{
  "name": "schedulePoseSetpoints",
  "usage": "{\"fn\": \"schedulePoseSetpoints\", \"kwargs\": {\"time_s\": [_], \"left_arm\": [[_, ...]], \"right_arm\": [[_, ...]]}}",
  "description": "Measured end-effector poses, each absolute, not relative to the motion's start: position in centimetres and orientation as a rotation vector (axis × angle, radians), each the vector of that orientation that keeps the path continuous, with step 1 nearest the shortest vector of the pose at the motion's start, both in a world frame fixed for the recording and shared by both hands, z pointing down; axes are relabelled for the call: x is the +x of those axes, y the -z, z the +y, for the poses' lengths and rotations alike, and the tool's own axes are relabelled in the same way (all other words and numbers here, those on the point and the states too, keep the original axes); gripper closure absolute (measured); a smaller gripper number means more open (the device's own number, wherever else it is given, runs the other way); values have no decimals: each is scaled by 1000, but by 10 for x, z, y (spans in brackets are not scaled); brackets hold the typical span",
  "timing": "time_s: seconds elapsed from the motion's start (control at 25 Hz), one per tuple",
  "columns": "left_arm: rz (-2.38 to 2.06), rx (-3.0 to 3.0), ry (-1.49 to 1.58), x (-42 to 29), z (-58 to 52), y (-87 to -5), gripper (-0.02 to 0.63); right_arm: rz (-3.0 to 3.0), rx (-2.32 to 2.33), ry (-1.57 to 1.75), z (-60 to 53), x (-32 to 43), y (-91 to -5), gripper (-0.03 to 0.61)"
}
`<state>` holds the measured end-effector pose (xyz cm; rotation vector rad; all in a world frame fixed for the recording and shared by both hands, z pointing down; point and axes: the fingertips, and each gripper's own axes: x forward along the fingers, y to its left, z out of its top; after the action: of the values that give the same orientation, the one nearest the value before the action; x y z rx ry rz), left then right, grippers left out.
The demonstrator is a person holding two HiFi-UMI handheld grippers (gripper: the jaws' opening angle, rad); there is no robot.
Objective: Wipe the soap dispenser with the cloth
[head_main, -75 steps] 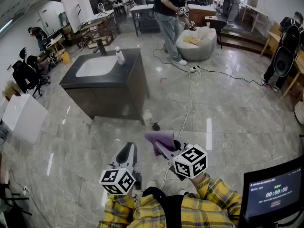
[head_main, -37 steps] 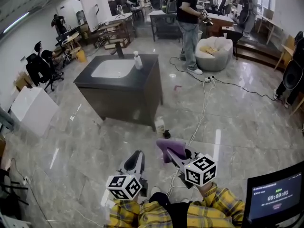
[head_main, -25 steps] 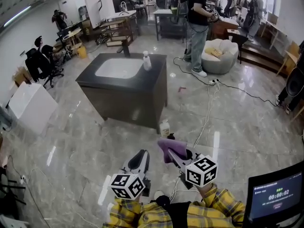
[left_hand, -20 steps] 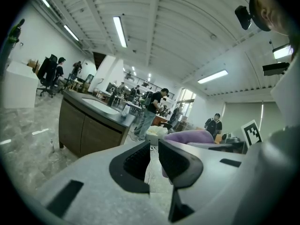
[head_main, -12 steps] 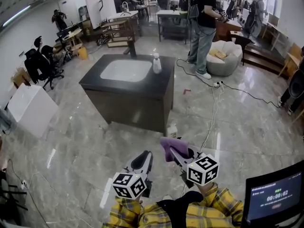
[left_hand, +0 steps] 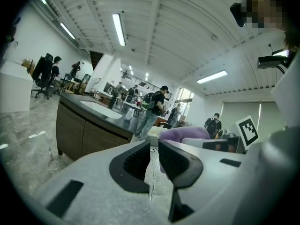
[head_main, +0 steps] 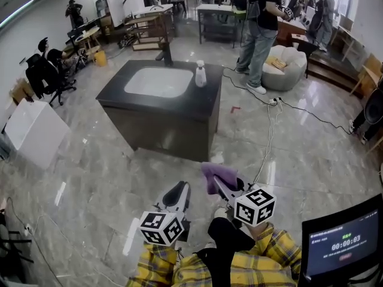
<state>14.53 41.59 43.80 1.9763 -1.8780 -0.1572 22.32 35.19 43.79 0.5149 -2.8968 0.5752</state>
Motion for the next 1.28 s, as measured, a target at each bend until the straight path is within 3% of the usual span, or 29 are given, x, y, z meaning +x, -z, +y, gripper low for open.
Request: {"fn": "schedulePoseSetpoints", "kwargs": {"time_s": [1.28], "left_arm": [[-2075,1818,137,10,207,-421,565]], "right_arm": [[-2943,181,-546,157,58,-420,531]]}}
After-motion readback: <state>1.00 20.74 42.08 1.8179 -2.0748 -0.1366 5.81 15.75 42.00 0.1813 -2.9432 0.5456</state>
